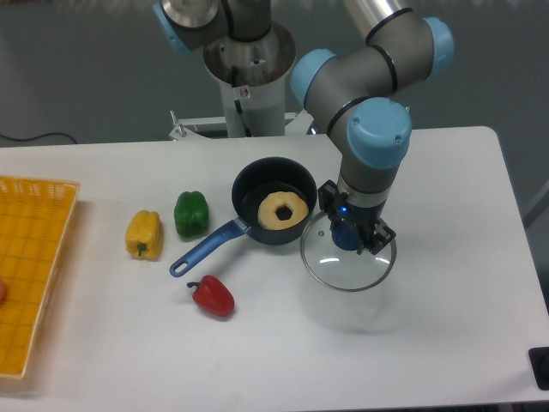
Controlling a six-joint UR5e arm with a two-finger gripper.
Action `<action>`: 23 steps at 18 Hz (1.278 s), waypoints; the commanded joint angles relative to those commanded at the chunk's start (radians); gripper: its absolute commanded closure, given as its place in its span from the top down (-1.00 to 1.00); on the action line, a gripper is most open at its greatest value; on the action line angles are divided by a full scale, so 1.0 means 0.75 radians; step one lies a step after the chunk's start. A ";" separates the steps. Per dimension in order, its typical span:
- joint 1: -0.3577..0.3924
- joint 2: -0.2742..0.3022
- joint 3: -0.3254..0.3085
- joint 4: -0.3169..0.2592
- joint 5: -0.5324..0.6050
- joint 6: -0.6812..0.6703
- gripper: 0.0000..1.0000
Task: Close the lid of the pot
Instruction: 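Carry the held glass lid toward the dark blue saucepan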
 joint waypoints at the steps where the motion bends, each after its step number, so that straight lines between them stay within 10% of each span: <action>1: 0.000 0.000 -0.006 0.000 0.000 0.002 -0.02; 23: -0.065 0.133 -0.229 0.000 0.047 0.010 -0.01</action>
